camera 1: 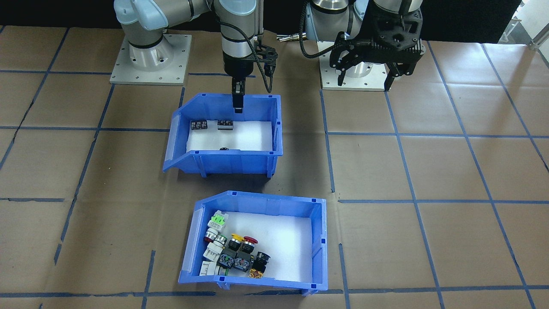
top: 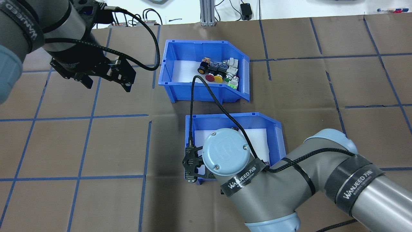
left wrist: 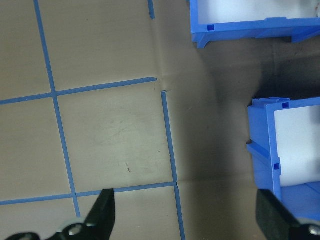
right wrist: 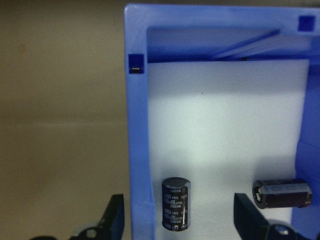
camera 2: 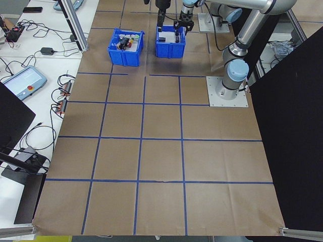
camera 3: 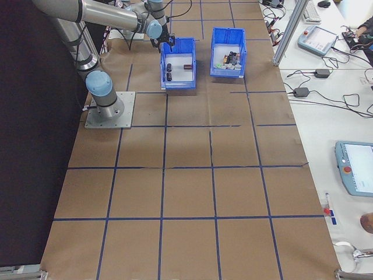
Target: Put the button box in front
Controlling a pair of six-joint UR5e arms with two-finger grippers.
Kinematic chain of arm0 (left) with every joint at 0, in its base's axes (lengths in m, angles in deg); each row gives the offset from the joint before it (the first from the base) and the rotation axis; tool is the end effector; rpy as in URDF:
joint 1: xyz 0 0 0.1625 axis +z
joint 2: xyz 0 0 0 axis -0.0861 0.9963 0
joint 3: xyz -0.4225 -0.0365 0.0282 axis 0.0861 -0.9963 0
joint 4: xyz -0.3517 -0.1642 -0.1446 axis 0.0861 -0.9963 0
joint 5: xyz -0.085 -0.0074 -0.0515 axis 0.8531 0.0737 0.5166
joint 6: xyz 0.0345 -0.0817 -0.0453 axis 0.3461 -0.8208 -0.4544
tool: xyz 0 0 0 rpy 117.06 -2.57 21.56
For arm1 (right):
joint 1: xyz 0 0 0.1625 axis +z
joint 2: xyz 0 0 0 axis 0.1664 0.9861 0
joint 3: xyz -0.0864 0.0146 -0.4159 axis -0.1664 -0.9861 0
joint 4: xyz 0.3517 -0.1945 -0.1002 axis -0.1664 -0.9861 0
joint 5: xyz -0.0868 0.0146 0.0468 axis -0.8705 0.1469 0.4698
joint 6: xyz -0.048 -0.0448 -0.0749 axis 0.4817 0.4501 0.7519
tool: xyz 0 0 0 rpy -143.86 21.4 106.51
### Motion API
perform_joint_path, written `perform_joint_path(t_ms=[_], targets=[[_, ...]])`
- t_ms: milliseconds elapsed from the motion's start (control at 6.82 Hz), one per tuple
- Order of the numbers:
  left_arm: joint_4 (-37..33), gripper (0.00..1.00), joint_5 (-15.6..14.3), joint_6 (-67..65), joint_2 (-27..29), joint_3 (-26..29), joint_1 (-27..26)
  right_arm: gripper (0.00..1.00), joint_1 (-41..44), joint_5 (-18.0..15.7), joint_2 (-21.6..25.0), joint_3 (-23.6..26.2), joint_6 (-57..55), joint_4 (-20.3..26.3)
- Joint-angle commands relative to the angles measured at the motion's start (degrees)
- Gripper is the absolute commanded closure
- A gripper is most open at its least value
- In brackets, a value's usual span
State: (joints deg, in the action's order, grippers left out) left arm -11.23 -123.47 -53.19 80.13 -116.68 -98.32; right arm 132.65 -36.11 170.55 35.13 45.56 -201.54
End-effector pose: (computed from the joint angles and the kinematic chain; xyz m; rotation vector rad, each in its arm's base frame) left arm -0.1573 -0.4422 0.5241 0.2062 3.1087 -0.0831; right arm 0.3399 -0.2921 0.3021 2.1417 -2.1647 0.1052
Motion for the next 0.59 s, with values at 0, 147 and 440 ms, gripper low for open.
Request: perform_joint_path(t_ms=[0,147,440], targets=[[0.0,0.00,-0.1,0.0,0.0,0.0,0.0,0.00,-2.0,0.0,0.2,-6.7,0.0,7.0],[0.0,0.00,-0.1,0.0,0.0,-0.1,0.0,0.00,-4.3,0.0,0.2,-9.9,-0.3,9.6],[0.0,0.00,-0.1,0.0,0.0,0.0,0.0,0.00,-12.4,0.2,0.8,-12.4,-4.2,10.5]])
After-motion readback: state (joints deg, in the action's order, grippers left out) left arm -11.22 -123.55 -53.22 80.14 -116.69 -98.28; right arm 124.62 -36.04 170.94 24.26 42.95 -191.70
